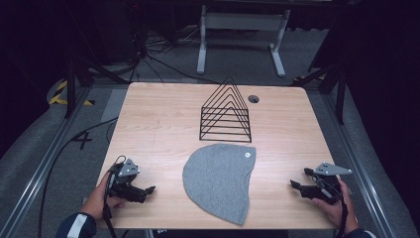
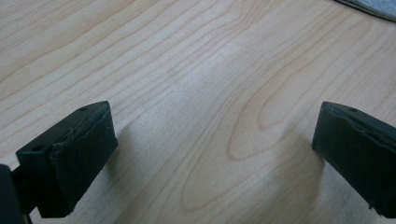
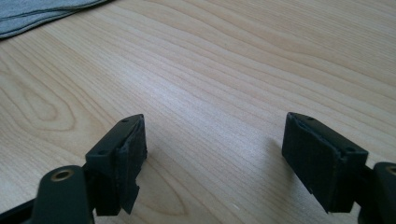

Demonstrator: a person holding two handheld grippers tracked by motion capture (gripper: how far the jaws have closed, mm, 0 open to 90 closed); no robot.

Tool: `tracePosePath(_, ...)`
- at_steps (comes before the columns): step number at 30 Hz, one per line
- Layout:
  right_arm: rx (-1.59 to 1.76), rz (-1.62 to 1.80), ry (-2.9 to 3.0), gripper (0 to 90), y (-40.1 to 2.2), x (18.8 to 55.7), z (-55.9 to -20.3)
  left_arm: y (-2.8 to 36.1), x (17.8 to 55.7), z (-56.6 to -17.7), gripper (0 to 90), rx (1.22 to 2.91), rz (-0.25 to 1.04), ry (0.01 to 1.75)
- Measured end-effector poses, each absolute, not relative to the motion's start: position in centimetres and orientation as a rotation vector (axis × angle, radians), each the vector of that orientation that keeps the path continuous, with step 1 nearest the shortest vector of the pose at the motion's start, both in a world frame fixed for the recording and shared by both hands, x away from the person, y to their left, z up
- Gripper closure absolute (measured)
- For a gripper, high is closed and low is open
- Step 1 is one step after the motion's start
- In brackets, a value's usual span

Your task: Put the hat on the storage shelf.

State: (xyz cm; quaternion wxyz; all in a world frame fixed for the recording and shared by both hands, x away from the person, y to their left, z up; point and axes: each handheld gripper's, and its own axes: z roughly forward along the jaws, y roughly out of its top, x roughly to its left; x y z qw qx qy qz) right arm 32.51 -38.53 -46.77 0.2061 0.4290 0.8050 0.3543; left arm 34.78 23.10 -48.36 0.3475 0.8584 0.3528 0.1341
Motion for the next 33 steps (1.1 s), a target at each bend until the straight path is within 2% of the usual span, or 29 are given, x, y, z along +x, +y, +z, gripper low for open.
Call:
tracePosePath(5, 1.199, 0.976, 2.244, 20.7, -38.5, 32.6, -46.8, 22.7, 34.5, -48.2, 1.7, 2.228, 0.341, 0.922)
tracePosePath(6, 1.2, 0.974, 2.243, 20.5, -38.5, 32.6, -46.8, 22.7, 34.3, -48.2, 6.8, 2.215, 0.355, 0.91)
tracePosePath(10, 1.181, 0.968, 2.273, 17.9, -38.5, 32.6, -46.7, 22.7, 34.3, -48.1, 9.2, 2.225, 0.343, 0.895)
tracePosePath(12, 1.172, 0.968, 2.288, 18.9, -38.5, 32.7, -46.6, 22.7, 34.5, -47.9, 16.1, 2.243, 0.333, 0.857)
tracePosePath(15, 1.162, 0.975, 2.298, 32.4, -38.3, 33.4, -46.3, 21.8, 34.7, -47.4, 21.6, 2.284, 0.325, 0.796)
tracePosePath(16, 1.162, 0.975, 2.298, 32.4, -38.3, 33.4, -46.3, 21.8, 34.7, -47.4, 23.5, 2.284, 0.325, 0.796)
tracePosePath(18, 1.135, 0.954, 2.307, 38.7, -38.0, 33.8, -46.1, 20.8, 34.3, -46.8, 23.7, 2.29, 0.364, 0.745)
tracePosePath(21, 1.083, 0.993, 2.31, 52.0, -37.1, 34.9, -45.1, 19.2, 33.8, -45.9, 29.1, 2.262, 0.371, 0.68)
tracePosePath(22, 1.015, 1.014, 2.327, 59.7, -36.0, 35.6, -44.0, 17.7, 33.6, -45.2, 31.6, 2.244, 0.352, 0.613)
tracePosePath(23, 1.015, 1.014, 2.327, 59.7, -36.0, 35.6, -44.0, 17.7, 33.6, -45.2, 33.1, 2.244, 0.352, 0.613)
tracePosePath(24, 0.949, 1.012, 2.362, 66.3, -34.3, 36.6, -43.0, 16.8, 33.5, -44.9, 33.7, 2.243, 0.344, 0.582)
tracePosePath(27, 0.851, 1.02, 2.399, 72.7, -31.2, 38.0, -42.0, 12.7, 33.1, -44.2, 35.4, 2.242, 0.289, 0.455)
tracePosePath(28, 0.851, 1.02, 2.399, 72.7, -31.2, 38.0, -42.0, 12.7, 33.1, -44.2, 35.8, 2.242, 0.289, 0.455)
tracePosePath(30, 0.773, 1.03, 2.438, 78.9, -28.1, 39.4, -41.8, 10.5, 32.9, -44.0, 36.6, 2.247, 0.258, 0.393)
tracePosePath(33, 0.741, 1.004, 2.47, 81.7, -25.7, 40.6, -42.3, 6.1, 32.6, -44.3, 38.8, 2.281, 0.217, 0.266)
